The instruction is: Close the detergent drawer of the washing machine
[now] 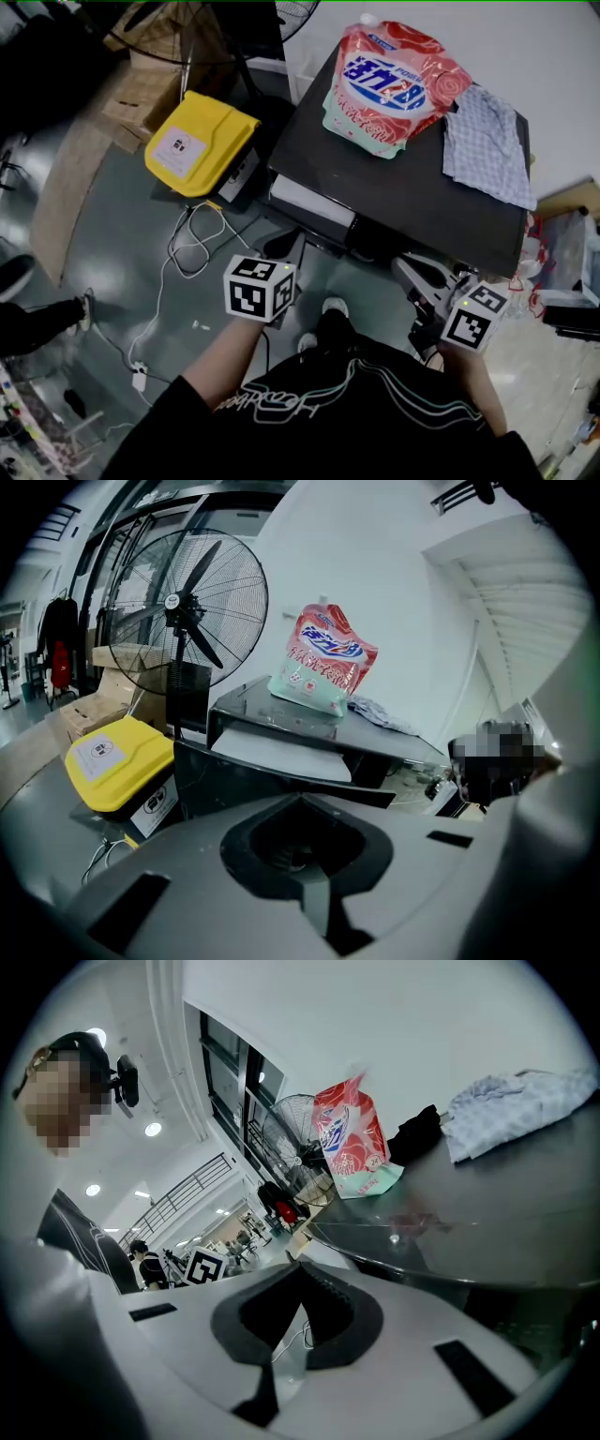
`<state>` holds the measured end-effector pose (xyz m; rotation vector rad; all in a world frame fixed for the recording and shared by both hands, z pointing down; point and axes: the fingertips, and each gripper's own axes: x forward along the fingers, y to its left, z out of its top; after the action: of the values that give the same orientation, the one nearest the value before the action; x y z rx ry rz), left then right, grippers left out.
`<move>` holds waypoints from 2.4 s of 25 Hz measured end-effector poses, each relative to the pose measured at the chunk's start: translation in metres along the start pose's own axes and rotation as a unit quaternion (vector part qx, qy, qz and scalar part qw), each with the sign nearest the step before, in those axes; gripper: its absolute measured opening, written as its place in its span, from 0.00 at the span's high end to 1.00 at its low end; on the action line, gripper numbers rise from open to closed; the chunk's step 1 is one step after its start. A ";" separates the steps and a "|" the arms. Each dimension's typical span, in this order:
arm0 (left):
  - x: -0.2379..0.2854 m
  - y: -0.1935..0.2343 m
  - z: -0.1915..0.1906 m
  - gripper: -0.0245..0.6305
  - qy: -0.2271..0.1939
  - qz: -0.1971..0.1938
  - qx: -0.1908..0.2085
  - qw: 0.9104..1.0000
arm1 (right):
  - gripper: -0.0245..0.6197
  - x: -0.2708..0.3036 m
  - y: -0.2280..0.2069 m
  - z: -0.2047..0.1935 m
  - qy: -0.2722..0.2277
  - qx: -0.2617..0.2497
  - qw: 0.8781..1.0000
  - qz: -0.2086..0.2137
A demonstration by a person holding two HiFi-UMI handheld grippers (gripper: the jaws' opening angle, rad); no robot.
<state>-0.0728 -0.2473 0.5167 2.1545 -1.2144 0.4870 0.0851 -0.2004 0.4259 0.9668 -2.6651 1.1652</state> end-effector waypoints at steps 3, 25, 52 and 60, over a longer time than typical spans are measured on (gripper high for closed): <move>0.004 0.000 0.003 0.93 0.001 -0.003 -0.001 1.000 | 0.92 0.000 -0.003 0.002 -0.002 0.003 1.000 -0.001; 0.027 0.005 0.020 0.93 -0.010 -0.012 -0.008 1.000 | 0.92 0.003 -0.019 0.017 -0.021 -0.002 1.000 -0.015; 0.059 0.008 0.043 0.93 0.021 -0.030 -0.019 0.999 | 0.92 -0.018 -0.017 0.036 -0.045 -0.017 0.998 -0.033; 0.023 -0.028 0.053 0.93 0.005 -0.074 -0.014 0.997 | 0.92 -0.033 0.001 0.049 -0.052 -0.031 0.998 -0.020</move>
<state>-0.0358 -0.2860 0.4814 2.1963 -1.0409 0.4150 0.1192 -0.2164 0.3807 1.0949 -2.7293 1.0467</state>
